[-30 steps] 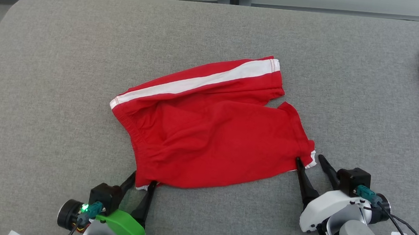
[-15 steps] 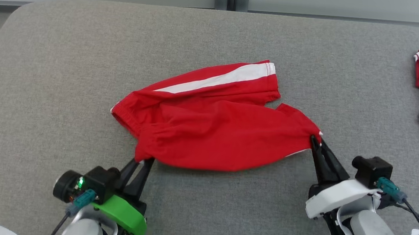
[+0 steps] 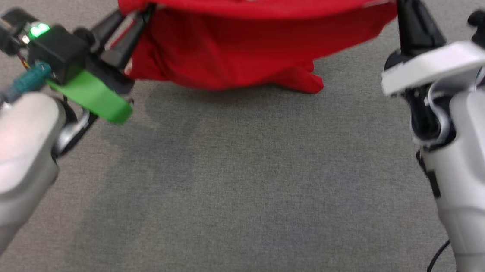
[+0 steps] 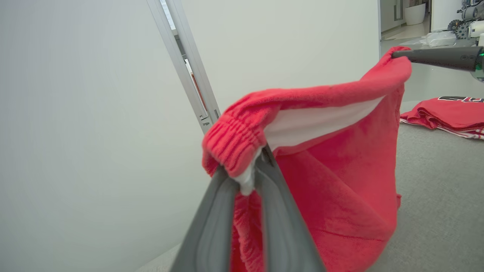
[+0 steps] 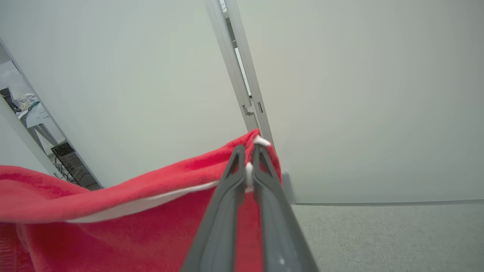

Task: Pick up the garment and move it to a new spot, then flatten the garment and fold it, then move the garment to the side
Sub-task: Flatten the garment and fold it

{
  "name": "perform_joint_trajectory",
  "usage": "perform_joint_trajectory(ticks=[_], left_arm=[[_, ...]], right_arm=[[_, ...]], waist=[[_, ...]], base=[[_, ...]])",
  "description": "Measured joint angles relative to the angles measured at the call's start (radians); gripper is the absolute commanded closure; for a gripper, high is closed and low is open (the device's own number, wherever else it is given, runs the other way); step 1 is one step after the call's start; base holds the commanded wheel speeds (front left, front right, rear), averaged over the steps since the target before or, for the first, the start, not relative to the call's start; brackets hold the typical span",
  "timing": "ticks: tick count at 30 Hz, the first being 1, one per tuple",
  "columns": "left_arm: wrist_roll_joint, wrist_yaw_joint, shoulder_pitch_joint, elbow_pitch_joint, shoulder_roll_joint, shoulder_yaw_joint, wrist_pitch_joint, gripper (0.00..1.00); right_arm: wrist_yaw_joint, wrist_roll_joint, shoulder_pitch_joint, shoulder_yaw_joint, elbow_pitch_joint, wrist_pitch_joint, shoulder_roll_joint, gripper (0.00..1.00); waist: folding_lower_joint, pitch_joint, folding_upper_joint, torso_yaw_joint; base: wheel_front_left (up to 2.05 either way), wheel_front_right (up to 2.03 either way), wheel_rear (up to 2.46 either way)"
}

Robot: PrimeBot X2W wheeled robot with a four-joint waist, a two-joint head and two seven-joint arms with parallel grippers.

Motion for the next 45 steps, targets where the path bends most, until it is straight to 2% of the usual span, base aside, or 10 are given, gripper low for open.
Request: perform_joint_trajectory(ticks=[6,8,12,15,21,28,35,38,45], left_arm=[[-0.139,0.0,-0.399,0.079,0.06,-0.108,0.077,1.0],[-0.218,0.0,-0.538,0.124,0.05,-0.125,0.093,1.0],[-0.295,-0.001,-0.764,0.236,0.024,-0.164,0.107,1.0],[-0.328,-0.001,-0.865,0.308,0.0,-0.201,0.085,1.0],[-0.416,-0.001,-0.949,0.406,-0.031,-0.29,0.062,1.0],[-0.492,-0.001,-0.945,0.447,-0.028,-0.397,0.021,1.0],[-0.547,-0.001,-0.766,0.41,-0.008,-0.435,-0.012,1.0],[-0.522,0.002,-0.639,0.342,0.007,-0.379,-0.015,1.0],[-0.392,0.089,-0.212,0.111,0.01,-0.237,-0.016,1.0]], right_arm=[[0.0,0.083,-0.403,-0.097,0.132,0.145,0.038,1.0],[0.0,0.088,-0.553,-0.152,0.21,0.175,0.056,1.0],[0.0,0.061,-0.788,-0.216,0.339,0.162,0.078,1.0],[0.0,0.036,-0.885,-0.225,0.415,0.135,0.091,1.0],[0.0,0.018,-0.962,-0.216,0.517,0.089,0.09,1.0],[0.0,0.056,-0.938,-0.183,0.572,0.052,0.082,1.0],[0.0,0.174,-0.742,-0.113,0.506,0.032,0.081,1.0],[0.0,0.23,-0.604,-0.068,0.435,0.039,0.064,1.0],[0.0,0.364,-0.217,-0.003,0.216,0.058,-0.006,1.0]], waist=[[0.0002,0.098,0.0,-0.023],[0.0003,0.135,0.0,-0.03],[0.0003,0.201,0.0,-0.045],[0.0003,0.241,0.0,-0.057],[0.0003,0.29,0.0,-0.083],[0.0002,0.323,0.0,-0.101],[0.0001,0.305,0.0,-0.109],[0.0001,0.283,0.0,-0.111],[-0.0001,0.211,0.0,-0.111]], base=[[0.0,0.0,0.0],[0.0,0.0,0.0],[0.0,0.0,0.0],[0.0,0.0,0.0],[0.0,0.0,0.0],[0.0,0.0,0.0],[0.0,0.0,0.0],[0.0,0.0,0.0],[0.0,0.0,0.0]])
